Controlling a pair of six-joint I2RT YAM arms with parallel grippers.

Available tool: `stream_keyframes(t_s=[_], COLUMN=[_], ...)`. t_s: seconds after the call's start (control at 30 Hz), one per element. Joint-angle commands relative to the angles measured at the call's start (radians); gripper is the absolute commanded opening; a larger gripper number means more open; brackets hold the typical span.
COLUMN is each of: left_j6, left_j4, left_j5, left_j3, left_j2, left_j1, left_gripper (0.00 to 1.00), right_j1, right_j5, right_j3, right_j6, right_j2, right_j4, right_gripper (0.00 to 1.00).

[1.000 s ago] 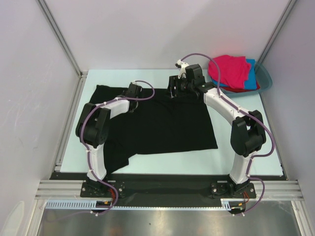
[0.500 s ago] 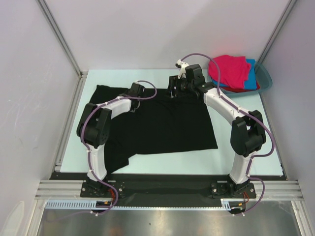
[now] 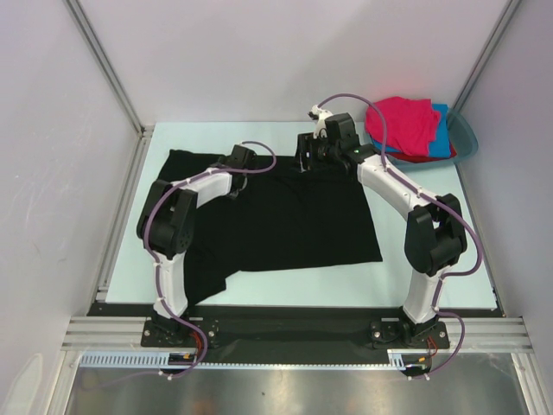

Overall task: Fold and stack the t-shirts
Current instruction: Fold the tshirt

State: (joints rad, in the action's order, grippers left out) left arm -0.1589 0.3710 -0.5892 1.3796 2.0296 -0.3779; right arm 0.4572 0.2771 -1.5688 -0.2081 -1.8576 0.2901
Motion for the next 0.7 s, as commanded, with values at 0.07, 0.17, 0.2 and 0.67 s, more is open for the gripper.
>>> stream_keyframes(t_s=[0.07,0.17,0.2,0.67], left_j6=[0.027,0.045,0.053,0.395], left_j4=[-0.076,-0.106,-0.106,-0.047], left_j5=[-0.123,-0.139,-0.144,0.141], left_j3=[-0.014,-0.020,-0.019,-0.151], left_j2=[-0.098,-0.170,-0.186,-0.474], left_j1=[-0.010,-0.010,-0.010,-0.010], left_gripper=[0.64,0.67,0.69,0.77], right_j1=[0.001,-0.021,-0.031,-0.127], right_j5=[-0.120,-0.179,-0.197,-0.286], right_j3=[-0.008,-0.004,0.000,0.167], right_j6=[0.026,0.029,0.027,-0.022], right_j2=[0.006,0.020,0.024,0.218], right_j4=[0.032,0.057,0.066,0.155], right_gripper=[0.65,0.65,0.65,0.68])
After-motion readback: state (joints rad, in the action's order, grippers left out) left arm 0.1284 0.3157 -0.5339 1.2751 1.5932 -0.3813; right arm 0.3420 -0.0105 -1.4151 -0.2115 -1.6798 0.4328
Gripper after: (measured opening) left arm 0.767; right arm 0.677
